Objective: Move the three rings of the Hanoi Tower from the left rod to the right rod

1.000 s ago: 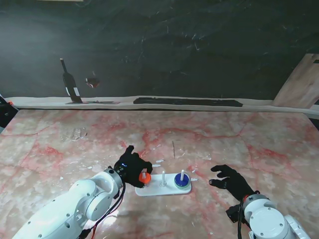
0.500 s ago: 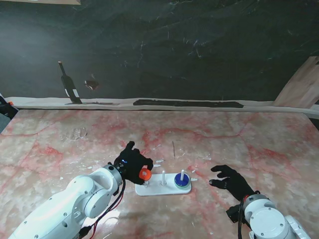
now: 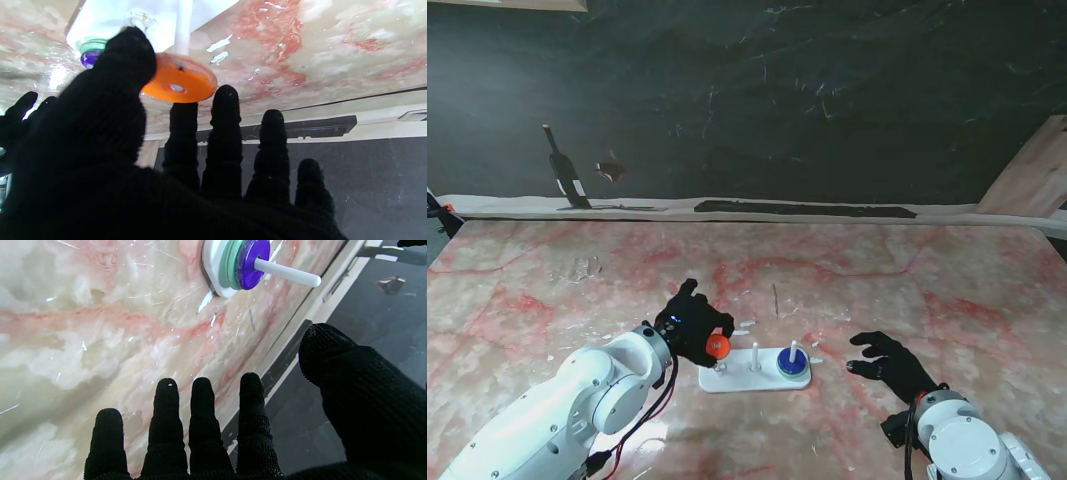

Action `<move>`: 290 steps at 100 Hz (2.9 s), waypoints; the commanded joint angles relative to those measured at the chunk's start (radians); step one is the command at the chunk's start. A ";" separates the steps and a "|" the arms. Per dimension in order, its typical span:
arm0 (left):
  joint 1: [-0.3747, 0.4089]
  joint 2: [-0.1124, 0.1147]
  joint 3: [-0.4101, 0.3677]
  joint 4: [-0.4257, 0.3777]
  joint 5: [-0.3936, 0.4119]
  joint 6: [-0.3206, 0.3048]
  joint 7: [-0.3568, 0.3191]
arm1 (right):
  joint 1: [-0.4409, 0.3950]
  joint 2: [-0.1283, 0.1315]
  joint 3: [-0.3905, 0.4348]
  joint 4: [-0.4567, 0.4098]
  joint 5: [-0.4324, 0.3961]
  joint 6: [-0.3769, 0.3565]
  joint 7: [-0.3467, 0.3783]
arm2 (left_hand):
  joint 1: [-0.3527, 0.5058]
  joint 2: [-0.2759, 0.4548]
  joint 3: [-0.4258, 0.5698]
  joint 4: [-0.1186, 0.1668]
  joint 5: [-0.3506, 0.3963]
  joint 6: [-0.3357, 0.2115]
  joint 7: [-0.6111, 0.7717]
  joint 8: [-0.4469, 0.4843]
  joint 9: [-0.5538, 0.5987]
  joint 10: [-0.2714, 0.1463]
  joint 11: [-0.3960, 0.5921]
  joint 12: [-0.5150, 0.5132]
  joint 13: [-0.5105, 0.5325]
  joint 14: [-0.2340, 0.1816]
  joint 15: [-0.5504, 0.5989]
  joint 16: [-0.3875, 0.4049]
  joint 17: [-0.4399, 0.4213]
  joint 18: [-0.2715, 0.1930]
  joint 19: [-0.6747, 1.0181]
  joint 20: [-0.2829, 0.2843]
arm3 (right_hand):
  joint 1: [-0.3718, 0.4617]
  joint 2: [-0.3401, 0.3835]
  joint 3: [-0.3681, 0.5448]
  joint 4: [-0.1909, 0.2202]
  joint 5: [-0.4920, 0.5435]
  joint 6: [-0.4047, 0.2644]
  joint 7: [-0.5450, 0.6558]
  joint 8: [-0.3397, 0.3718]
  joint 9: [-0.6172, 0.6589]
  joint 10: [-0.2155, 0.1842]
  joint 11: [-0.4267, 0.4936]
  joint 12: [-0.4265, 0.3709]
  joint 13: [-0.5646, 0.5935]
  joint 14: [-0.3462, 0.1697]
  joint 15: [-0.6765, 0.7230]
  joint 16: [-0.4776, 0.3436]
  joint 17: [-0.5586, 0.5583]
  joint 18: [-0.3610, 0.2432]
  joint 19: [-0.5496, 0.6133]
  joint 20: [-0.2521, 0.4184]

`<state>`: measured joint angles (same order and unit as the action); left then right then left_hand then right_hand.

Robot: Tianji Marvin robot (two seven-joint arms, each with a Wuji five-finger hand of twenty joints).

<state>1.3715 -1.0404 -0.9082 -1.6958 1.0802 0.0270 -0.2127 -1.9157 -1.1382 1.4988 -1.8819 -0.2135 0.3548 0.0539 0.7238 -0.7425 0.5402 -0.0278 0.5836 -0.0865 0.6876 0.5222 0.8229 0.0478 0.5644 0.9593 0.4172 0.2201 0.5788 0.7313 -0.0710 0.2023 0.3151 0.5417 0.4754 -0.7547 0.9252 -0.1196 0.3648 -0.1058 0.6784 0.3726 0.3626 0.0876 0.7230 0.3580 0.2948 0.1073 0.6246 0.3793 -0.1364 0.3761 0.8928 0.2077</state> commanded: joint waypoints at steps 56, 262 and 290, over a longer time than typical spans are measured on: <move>-0.063 0.001 0.034 -0.045 0.001 -0.003 -0.044 | -0.010 -0.003 0.002 -0.004 0.009 -0.001 0.003 | 0.099 0.078 0.100 -0.002 0.163 -0.078 0.239 0.045 0.033 -0.008 -0.018 0.001 0.031 0.015 0.005 -0.003 -0.002 0.004 0.020 -0.009 | -0.002 -0.006 0.003 0.031 -0.027 0.008 0.009 -0.014 0.006 0.002 0.010 0.005 0.019 0.004 0.005 0.016 0.002 0.010 0.026 -0.029; -0.556 -0.161 0.559 0.355 -0.336 -0.002 0.129 | -0.010 -0.005 0.017 0.002 0.038 0.014 0.010 | 0.097 0.078 0.102 -0.007 0.168 -0.077 0.239 0.043 0.032 -0.010 -0.019 0.000 0.030 0.015 0.006 -0.005 -0.003 -0.004 0.032 -0.028 | -0.001 -0.006 0.001 0.031 -0.030 0.008 0.008 -0.014 0.003 0.003 0.009 0.005 0.018 0.003 0.005 0.016 0.002 0.011 0.026 -0.031; -0.563 -0.170 0.573 0.377 -0.348 -0.010 0.134 | -0.010 -0.005 0.018 0.005 0.037 0.010 0.010 | 0.097 0.075 0.105 -0.007 0.169 -0.076 0.240 0.042 0.033 -0.010 -0.018 0.000 0.031 0.015 0.007 -0.005 -0.002 -0.005 0.034 -0.029 | -0.001 -0.007 0.001 0.031 -0.030 0.008 0.008 -0.014 0.004 0.003 0.010 0.005 0.017 0.004 0.005 0.016 0.002 0.011 0.027 -0.031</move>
<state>0.8131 -1.2063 -0.3379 -1.3232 0.7364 0.0217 -0.0779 -1.9199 -1.1403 1.5180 -1.8763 -0.1756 0.3666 0.0622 0.7238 -0.7606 0.5405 -0.0282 0.6055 -0.0812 0.6991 0.5117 0.8360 0.0475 0.5539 0.9593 0.4330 0.2203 0.5788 0.7313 -0.0707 0.2020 0.3419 0.5185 0.4755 -0.7547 0.9252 -0.1196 0.3648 -0.1056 0.6784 0.3722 0.3626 0.0881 0.7230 0.3580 0.2949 0.1076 0.6246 0.3793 -0.1364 0.3764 0.8964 0.1965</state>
